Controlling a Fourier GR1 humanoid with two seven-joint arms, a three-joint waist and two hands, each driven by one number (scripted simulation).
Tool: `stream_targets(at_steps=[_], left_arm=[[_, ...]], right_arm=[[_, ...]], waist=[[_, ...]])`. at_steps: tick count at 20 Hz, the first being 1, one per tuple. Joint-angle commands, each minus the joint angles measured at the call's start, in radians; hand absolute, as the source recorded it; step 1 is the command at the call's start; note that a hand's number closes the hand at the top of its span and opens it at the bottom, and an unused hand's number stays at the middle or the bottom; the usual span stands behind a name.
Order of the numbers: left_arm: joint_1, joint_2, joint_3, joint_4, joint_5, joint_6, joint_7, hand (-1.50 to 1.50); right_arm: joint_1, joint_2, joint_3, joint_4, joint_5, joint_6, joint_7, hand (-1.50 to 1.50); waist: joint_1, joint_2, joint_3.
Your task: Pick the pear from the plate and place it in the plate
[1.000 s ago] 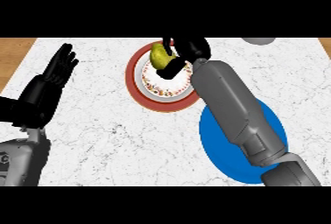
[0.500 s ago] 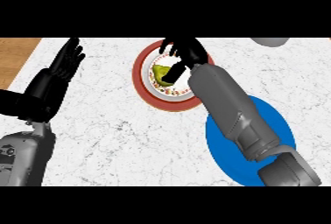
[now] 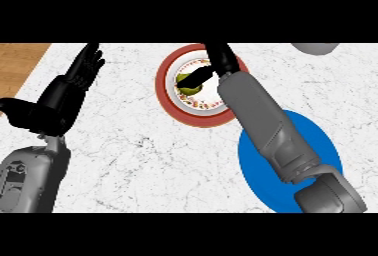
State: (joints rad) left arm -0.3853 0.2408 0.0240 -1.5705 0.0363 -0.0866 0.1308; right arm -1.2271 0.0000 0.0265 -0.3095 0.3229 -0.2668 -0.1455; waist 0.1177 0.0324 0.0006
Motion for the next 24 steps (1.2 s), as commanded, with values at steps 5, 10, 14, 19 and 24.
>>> stream_targets(at_steps=[5, 10, 14, 19, 24], left_arm=[[0.059, 0.063, 0.073, -0.011, 0.031, -0.036, -0.037, 0.00], [0.051, 0.020, 0.047, -0.011, -0.003, 0.010, -0.006, 0.00], [0.056, 0.049, 0.075, -0.041, 0.022, -0.012, 0.021, 0.00], [0.105, 0.017, 0.053, -0.056, 0.000, 0.002, -0.012, 0.00], [0.028, 0.051, 0.105, 0.057, 0.002, -0.013, -0.055, 0.00]], right_arm=[[0.018, -0.004, -0.140, 0.023, -0.165, 0.011, -0.151, -1.50], [-0.009, -0.077, -0.206, 0.042, -0.216, 0.068, -0.155, -1.50], [0.045, -0.155, -0.243, 0.066, -0.245, 0.164, -0.224, -1.50], [0.120, -0.277, -0.259, 0.059, -0.256, 0.295, -0.311, -1.50], [0.141, -0.341, -0.245, 0.079, -0.232, 0.366, -0.346, -1.50]], waist=[[-0.044, -0.010, 0.000], [-0.074, -0.017, 0.000], [-0.074, -0.016, 0.000], [-0.087, -0.022, 0.000], [-0.096, -0.020, 0.000]])
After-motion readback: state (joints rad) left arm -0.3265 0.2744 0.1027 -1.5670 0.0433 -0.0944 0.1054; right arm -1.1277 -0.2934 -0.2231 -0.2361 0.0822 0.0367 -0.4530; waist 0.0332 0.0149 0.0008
